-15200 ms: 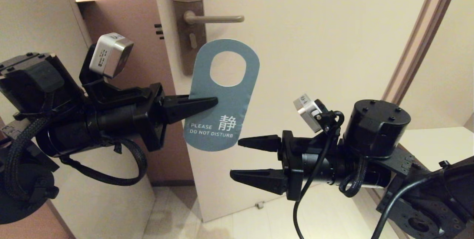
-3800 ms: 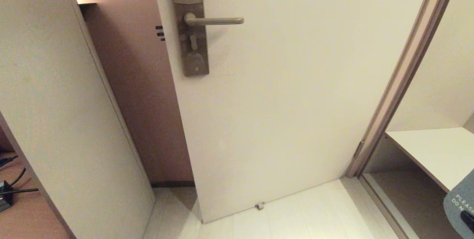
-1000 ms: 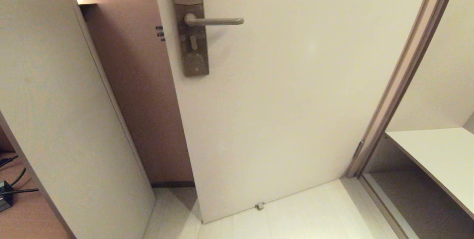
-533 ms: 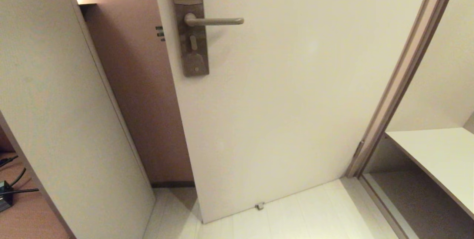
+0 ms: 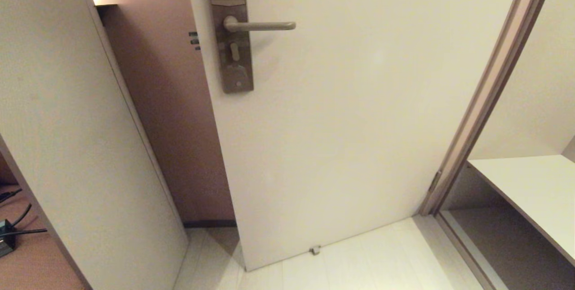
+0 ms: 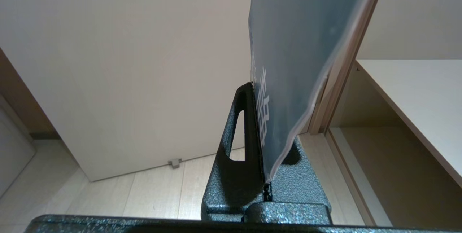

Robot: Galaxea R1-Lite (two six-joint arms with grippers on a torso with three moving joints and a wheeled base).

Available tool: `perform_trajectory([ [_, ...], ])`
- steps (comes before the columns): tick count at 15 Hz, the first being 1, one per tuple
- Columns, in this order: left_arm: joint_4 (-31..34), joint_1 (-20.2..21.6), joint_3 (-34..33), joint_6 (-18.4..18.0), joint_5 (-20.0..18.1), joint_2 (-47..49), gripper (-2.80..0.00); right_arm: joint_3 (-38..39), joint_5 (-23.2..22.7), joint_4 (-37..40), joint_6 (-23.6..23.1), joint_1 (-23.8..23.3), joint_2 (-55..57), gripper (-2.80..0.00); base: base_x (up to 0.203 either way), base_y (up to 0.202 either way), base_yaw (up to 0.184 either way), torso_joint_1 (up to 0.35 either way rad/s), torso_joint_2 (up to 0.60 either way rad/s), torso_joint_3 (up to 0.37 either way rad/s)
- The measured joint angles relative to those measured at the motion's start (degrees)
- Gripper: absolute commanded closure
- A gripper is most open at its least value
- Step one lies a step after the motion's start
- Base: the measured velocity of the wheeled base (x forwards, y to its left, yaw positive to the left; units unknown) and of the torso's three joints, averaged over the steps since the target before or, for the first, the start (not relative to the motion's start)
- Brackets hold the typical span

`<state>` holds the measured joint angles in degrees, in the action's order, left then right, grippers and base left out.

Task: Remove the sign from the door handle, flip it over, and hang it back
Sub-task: Hang the sign back with the other side facing out

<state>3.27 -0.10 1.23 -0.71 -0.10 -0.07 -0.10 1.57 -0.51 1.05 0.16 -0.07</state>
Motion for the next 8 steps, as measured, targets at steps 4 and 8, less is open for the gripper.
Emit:
perform_trajectory([
  [4,0.0,0.0,0.0,0.0,0.0,0.0,0.0,0.0,0.0,0.1,0.0,0.0,0.0,0.0,0.151,0.0,0.0,0.003,0.0,-0.001],
  [8,-0.1,0.0,0.0,0.2,0.0,0.0,0.0,0.0,0.0,0.0,0.0,0.0,0.0,0.0,0.194,0.0,0.002,0.003,0.0,0.002],
])
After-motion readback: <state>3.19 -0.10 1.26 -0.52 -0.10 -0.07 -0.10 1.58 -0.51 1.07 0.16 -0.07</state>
